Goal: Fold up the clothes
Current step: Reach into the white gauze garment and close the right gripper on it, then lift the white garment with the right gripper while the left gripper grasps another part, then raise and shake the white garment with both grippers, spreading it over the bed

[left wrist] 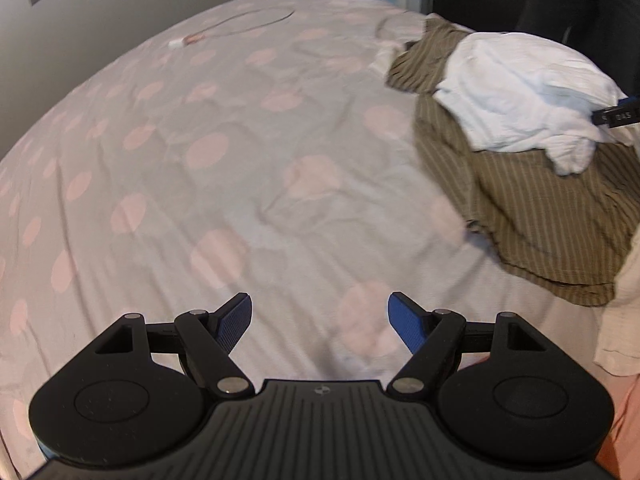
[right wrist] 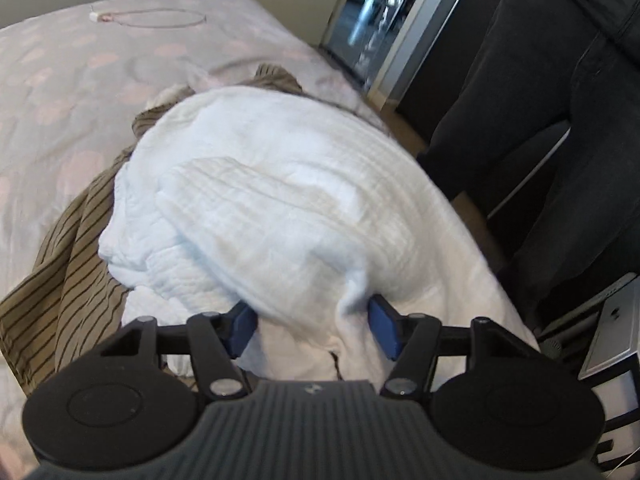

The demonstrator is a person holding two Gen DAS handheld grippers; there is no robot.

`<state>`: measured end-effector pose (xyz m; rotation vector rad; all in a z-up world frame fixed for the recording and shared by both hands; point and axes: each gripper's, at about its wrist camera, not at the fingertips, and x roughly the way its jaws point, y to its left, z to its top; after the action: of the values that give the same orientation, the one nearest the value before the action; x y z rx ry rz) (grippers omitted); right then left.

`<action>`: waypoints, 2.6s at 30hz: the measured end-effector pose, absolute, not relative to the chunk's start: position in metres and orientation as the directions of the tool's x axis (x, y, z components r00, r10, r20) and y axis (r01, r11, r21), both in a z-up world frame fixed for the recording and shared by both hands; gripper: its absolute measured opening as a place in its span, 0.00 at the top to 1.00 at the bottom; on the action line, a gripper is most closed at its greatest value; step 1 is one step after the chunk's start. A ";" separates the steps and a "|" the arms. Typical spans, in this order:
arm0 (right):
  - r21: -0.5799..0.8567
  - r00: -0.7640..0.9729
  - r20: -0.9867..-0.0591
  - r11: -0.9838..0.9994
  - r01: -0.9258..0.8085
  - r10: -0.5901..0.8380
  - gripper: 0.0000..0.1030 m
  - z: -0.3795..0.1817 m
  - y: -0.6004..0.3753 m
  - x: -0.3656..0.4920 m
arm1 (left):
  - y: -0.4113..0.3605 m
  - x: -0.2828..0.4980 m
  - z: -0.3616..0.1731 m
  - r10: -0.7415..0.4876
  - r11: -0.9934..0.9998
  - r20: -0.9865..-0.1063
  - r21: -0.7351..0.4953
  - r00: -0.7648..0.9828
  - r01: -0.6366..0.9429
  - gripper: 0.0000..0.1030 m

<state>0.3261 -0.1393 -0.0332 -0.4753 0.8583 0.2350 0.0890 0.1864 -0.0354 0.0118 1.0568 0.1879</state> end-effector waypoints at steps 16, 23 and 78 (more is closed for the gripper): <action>-0.350 0.704 -0.688 0.770 -0.533 0.175 0.85 0.070 -0.066 0.279 | 0.256 0.033 -0.020 0.208 0.955 -0.832 0.058 0.515 -0.292 0.14; -0.376 0.724 -0.561 0.657 -0.654 0.401 0.86 0.137 0.034 0.211 | 0.290 -0.012 0.023 0.263 0.930 -0.760 0.036 0.595 -0.366 0.14; 0.156 0.015 -0.876 0.315 -0.936 0.481 0.32 -0.069 0.171 0.050 | 0.376 -0.087 -0.118 0.297 0.944 -0.803 0.166 0.517 -0.284 0.89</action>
<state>0.0498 0.1709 -0.0691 -0.5586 1.0358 1.1965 -0.0867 0.3763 -0.1175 0.0137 0.9663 0.3487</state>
